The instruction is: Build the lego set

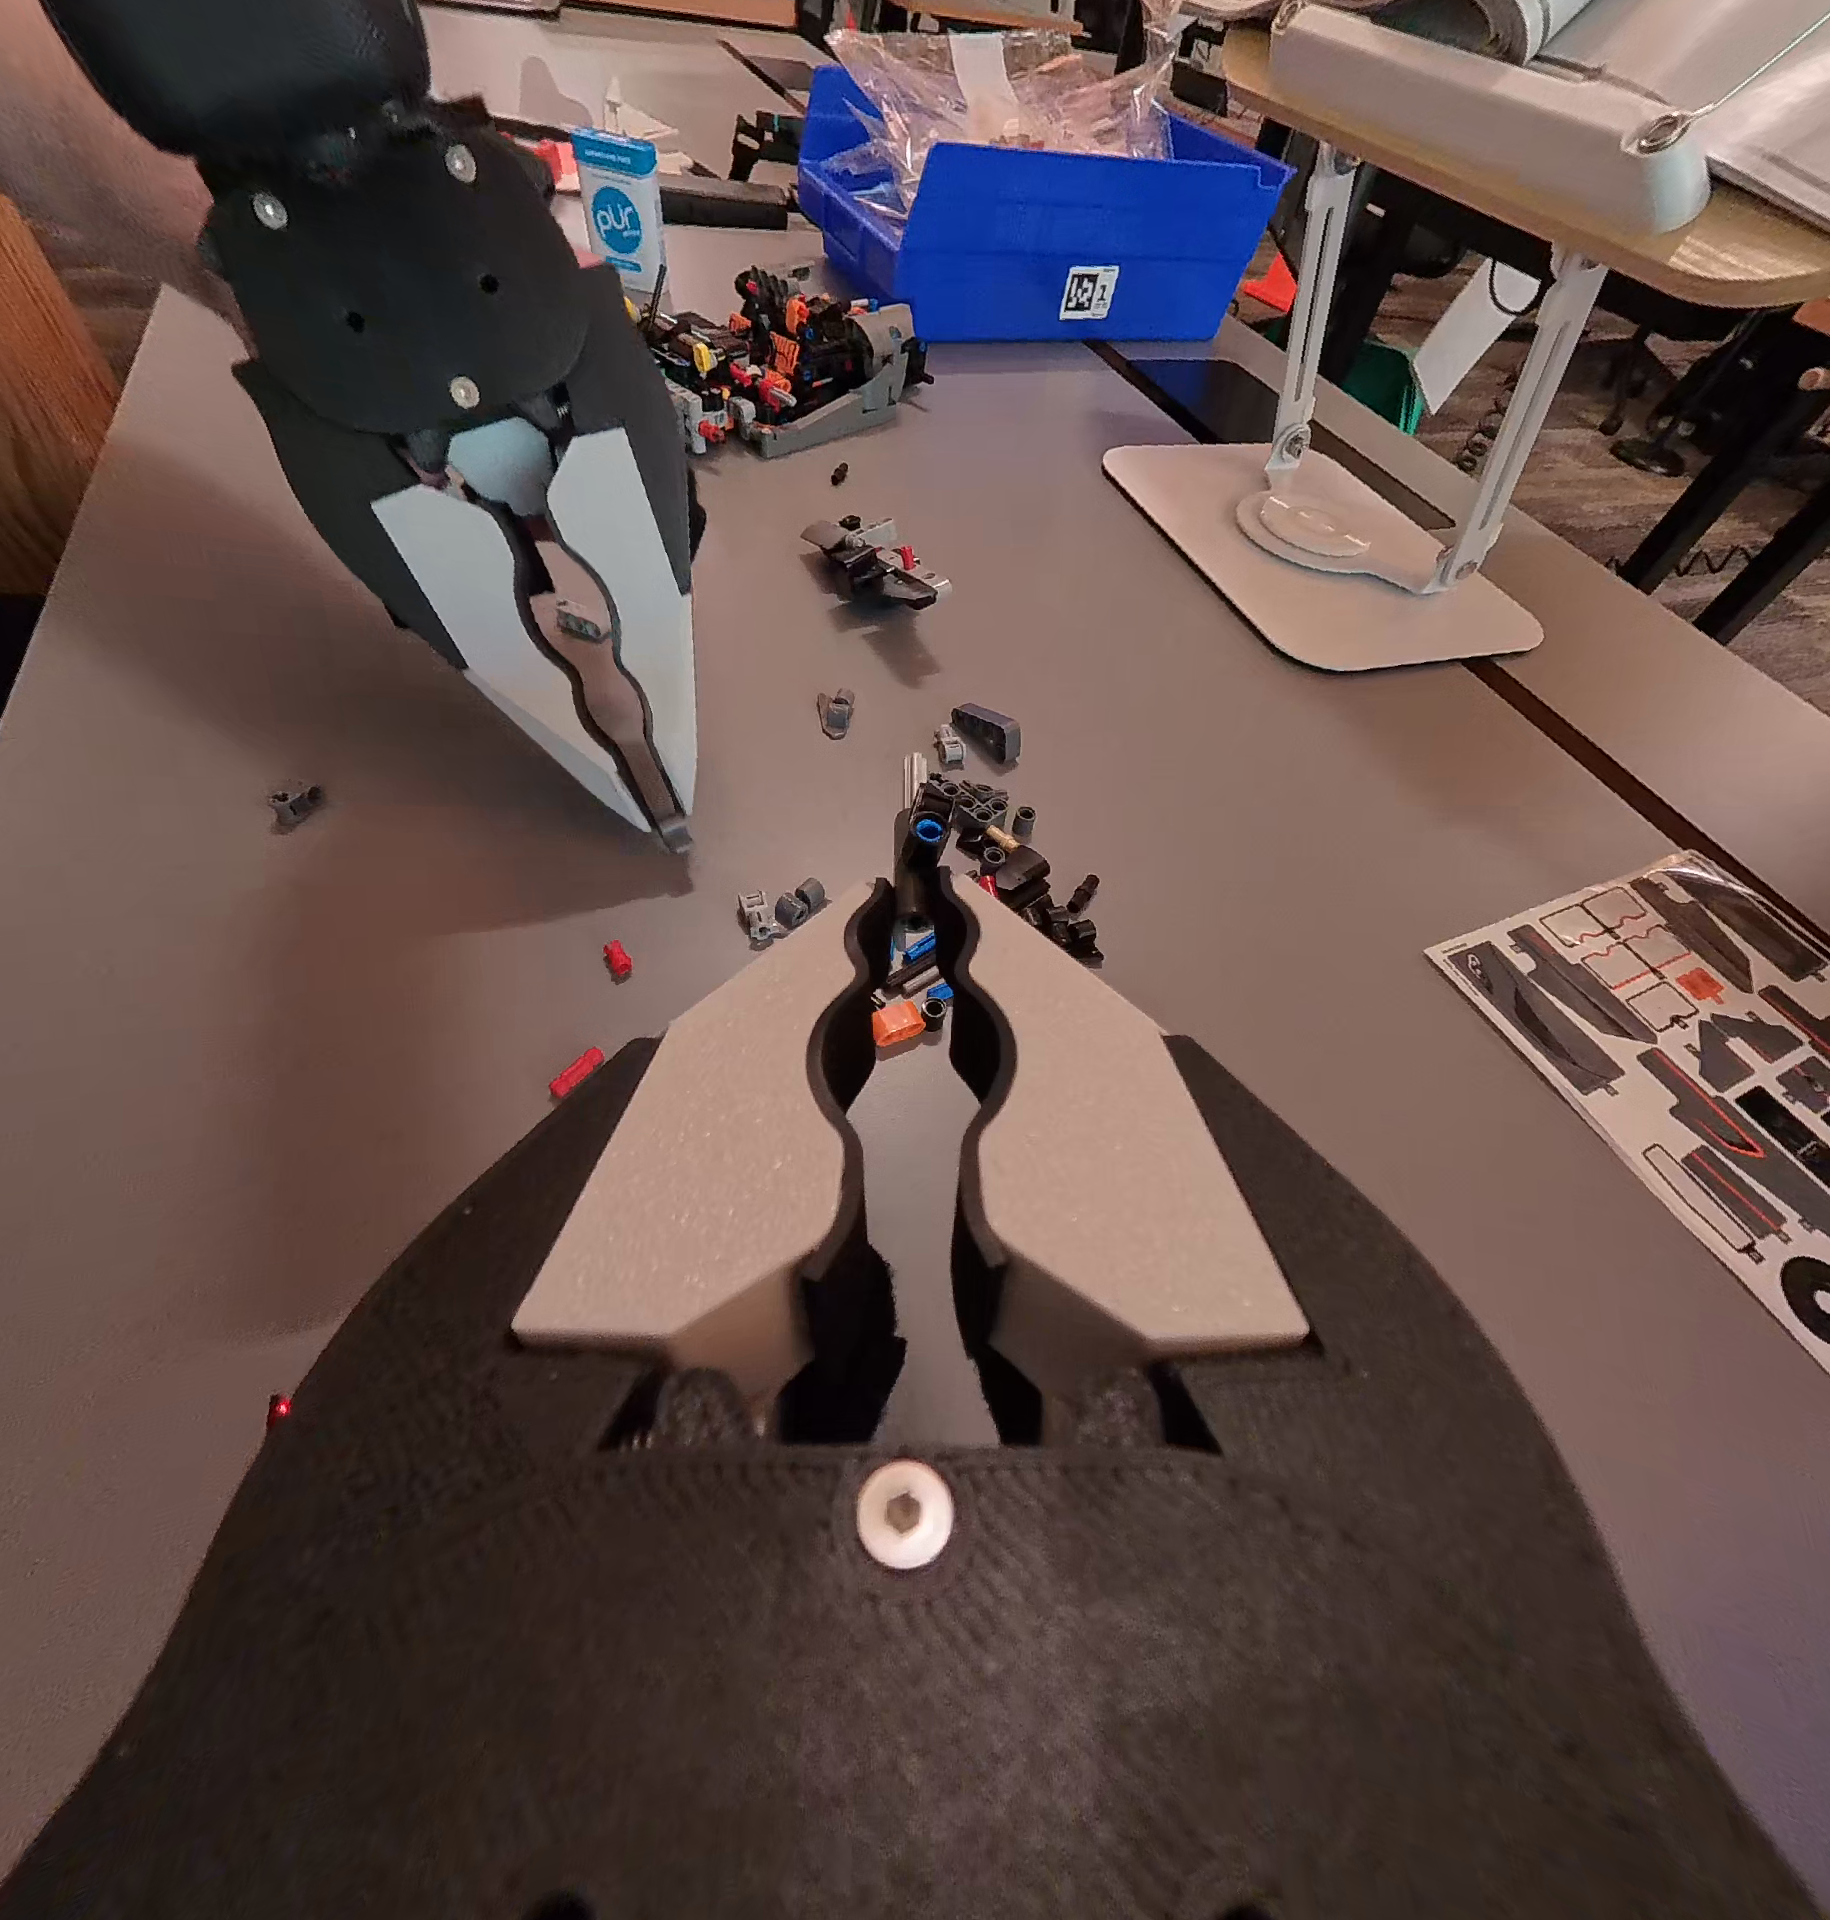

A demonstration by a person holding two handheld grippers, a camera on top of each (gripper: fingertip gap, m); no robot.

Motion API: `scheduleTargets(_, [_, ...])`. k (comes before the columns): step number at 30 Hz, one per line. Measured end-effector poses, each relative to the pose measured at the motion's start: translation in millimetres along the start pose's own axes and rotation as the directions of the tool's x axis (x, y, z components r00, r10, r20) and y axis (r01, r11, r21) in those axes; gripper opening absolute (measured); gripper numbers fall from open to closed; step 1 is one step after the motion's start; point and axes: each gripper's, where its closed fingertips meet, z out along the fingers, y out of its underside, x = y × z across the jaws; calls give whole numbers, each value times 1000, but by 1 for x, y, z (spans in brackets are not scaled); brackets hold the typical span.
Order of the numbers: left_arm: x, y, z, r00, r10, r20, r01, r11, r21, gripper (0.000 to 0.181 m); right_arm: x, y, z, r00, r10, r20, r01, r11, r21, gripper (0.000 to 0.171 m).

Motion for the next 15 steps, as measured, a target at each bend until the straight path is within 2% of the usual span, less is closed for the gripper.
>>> scheduleTargets(3, [10, 4, -10, 995, -29, -90, 25, 999, -39, 6, -2, 1, 1, 1000, -2, 7, 2, 1000, -7, 5])
scheduleTargets(5, [29, 9, -18, 971, -85, -225, 68, 995, -78, 6, -3, 2, 3, 1000, -3, 10, 3, 1000, -13, 5])
scheduleTargets(8, [62, 8, -34, 868, -198, -455, 162, 980, -117, 6, -3, 3, 3, 1000, -1, 13, 2, 1000, -17, 5])
scheduleTargets(9, [63, 5, -36, 835, -256, -487, 225, 967, -122, 7, -3, 3, 3, 1000, -1, 13, 2, 1000, -16, 5])
scheduleTargets(10, [47, 1, -32, 846, -308, -436, 297, 950, -96, 7, -4, 3, 3, 1000, -1, 14, 1, 1000, -15, 4])
scheduleTargets(11, [35, 5, -29, 854, -340, -393, 329, 939, -96, 20, -4, 3, 3, 1000, -1, 14, 1, 1000, -16, 5])
scheduleTargets(12, [25, 10, -29, 856, -373, -359, 361, 927, -103, 41, -4, 3, 3, 1000, -2, 13, 2, 1000, -16, 5])
scheduleTargets(13, [17, 13, -30, 860, -390, -329, 384, 919, -88, 43, -3, 3, 3, 1000, -2, 11, 2, 1000, -15, 5])
scheduleTargets(15, [13, 20, -33, 912, -326, -249, 319, 945, -68, 44, -3, 1, 1, 1000, -1, 10, 1, 1000, -9, 5])
